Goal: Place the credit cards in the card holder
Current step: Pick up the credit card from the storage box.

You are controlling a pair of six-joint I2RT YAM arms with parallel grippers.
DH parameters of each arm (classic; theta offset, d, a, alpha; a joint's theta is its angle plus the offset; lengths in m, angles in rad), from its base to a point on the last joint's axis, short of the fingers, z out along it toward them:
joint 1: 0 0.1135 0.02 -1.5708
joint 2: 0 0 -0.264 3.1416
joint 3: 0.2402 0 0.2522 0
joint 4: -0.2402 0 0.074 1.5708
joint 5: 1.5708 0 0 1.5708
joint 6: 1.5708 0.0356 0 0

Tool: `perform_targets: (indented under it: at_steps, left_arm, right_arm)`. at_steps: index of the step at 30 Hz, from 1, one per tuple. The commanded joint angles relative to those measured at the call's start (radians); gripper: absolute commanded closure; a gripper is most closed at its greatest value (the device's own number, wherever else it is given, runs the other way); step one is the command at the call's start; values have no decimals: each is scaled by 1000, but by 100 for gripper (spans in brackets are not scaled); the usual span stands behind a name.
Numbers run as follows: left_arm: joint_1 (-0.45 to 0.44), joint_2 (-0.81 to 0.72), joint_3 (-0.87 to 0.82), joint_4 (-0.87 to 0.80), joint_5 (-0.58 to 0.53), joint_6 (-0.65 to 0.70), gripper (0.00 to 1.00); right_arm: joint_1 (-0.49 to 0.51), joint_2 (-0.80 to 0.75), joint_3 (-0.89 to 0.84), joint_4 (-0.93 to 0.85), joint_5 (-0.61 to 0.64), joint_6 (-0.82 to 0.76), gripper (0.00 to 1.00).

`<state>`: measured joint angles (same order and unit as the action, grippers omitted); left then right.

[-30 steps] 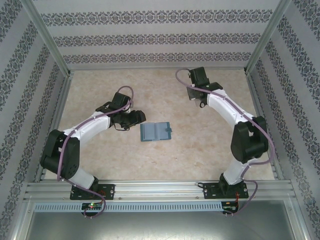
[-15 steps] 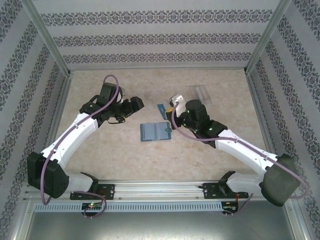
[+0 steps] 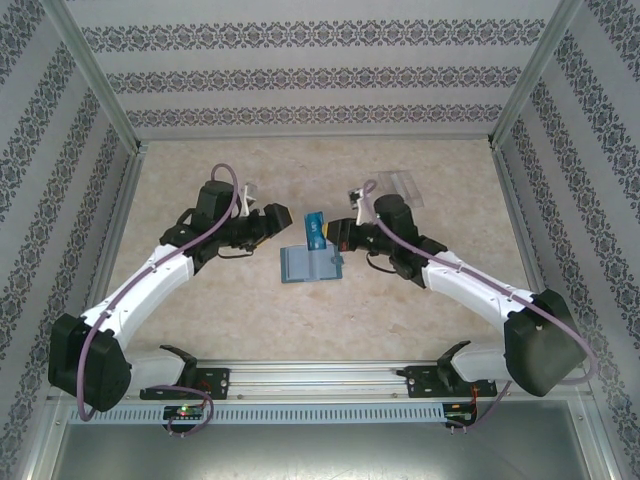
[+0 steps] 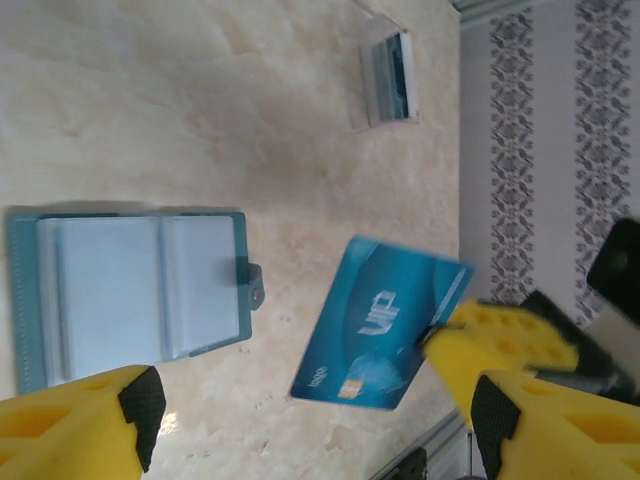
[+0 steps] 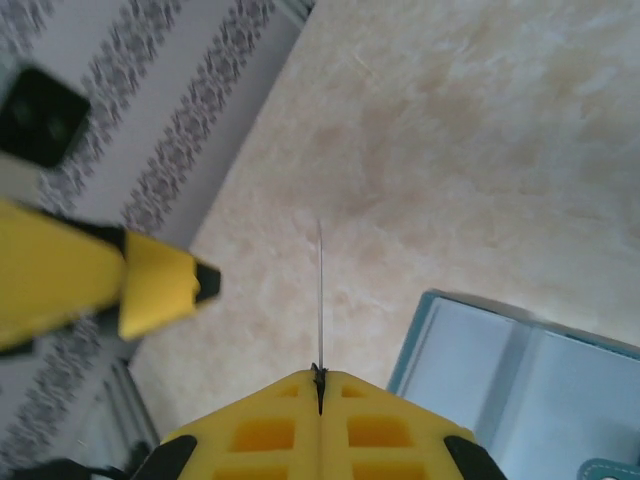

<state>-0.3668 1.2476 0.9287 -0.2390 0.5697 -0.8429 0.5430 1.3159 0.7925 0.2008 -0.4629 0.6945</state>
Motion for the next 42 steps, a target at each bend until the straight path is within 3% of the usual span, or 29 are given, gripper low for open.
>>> perform_targets:
  at_steps: [1, 8, 12, 22, 26, 34, 35, 37, 42]
  left_arm:
    - [-12, -11, -37, 175, 83, 67, 18]
    - [-23, 28, -63, 362, 228, 24, 24]
    - [-36, 36, -36, 350, 255, 36, 33]
    - [-40, 44, -44, 446, 330, -16, 70]
    - [-40, 56, -31, 403, 312, -17, 100]
    - [-40, 87, -38, 485, 344, -74, 100]
    - [-40, 88, -35, 482, 345, -74, 100]
    - [-41, 96, -26, 471, 346, -73, 100]
    - [-40, 108, -24, 499, 351, -106, 100]
  right_arm:
    - [-39, -46, -22, 107, -102, 201, 100]
    - [-55, -91, -28, 162, -148, 300, 100]
    - [-58, -77, -36, 227, -181, 368, 100]
    - [-55, -62, -47, 321, -221, 423, 100]
    - [-55, -57, -53, 340, -237, 434, 100]
    - [-53, -46, -61, 347, -272, 419, 100]
    - [-55, -46, -62, 344, -273, 420, 94]
    - [-57, -41, -66, 343, -278, 421, 64]
    - [-65, -24, -70, 381, -328, 420, 61]
